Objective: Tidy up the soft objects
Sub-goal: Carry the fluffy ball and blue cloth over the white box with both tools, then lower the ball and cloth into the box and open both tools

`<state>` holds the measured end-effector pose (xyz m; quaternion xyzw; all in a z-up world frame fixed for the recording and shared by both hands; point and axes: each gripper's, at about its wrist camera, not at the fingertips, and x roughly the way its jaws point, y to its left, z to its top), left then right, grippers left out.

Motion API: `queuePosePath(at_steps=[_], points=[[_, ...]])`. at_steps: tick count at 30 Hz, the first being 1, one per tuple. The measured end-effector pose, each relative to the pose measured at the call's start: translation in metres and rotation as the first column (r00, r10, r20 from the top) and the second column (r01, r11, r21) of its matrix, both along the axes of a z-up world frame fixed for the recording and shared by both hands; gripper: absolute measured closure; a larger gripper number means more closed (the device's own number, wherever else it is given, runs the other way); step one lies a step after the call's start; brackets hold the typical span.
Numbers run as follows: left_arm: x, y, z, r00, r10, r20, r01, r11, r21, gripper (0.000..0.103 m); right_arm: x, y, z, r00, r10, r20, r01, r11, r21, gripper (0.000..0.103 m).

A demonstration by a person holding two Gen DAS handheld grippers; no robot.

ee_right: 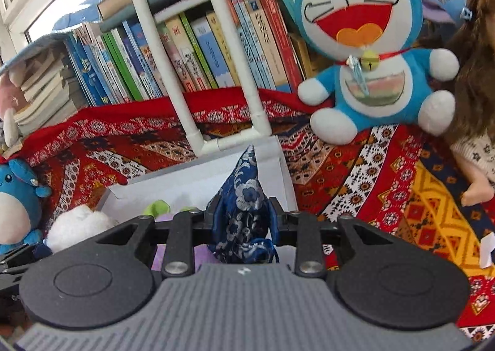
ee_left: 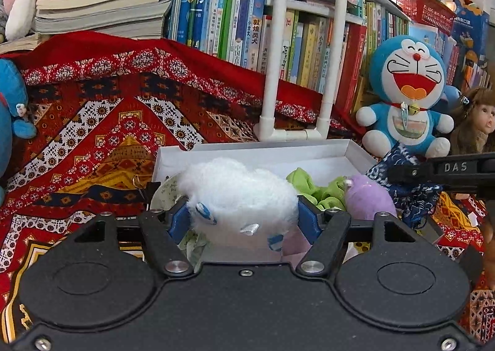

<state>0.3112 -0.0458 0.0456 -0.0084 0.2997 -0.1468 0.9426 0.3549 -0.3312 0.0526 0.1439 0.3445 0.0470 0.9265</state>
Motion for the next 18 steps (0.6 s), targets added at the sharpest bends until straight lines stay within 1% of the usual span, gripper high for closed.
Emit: queuePosePath(at_steps=[6, 12, 14, 18], points=[[0.002, 0.001, -0.003, 1.000, 0.004, -0.006, -0.004, 1.000, -0.010, 0.035, 0.002, 0.000, -0.012, 1.000, 0.001, -0.020, 0.000, 1.000, 0.010, 0.069], [0.002, 0.000, -0.005, 1.000, 0.000, 0.000, 0.000, 1.000, -0.003, 0.035, 0.004, -0.003, -0.016, 1.000, 0.006, -0.026, -0.005, 1.000, 0.023, 0.068], [0.003, 0.000, -0.006, 1.000, 0.000, -0.003, 0.000, 1.000, -0.003, 0.035, 0.004, -0.003, -0.016, 1.000, 0.007, -0.027, -0.006, 1.000, 0.023, 0.066], [-0.004, -0.001, -0.003, 1.000, 0.002, 0.025, -0.003, 1.000, 0.014, 0.035, 0.001, -0.005, -0.015, 1.000, 0.003, -0.021, -0.002, 0.999, 0.040, 0.064]])
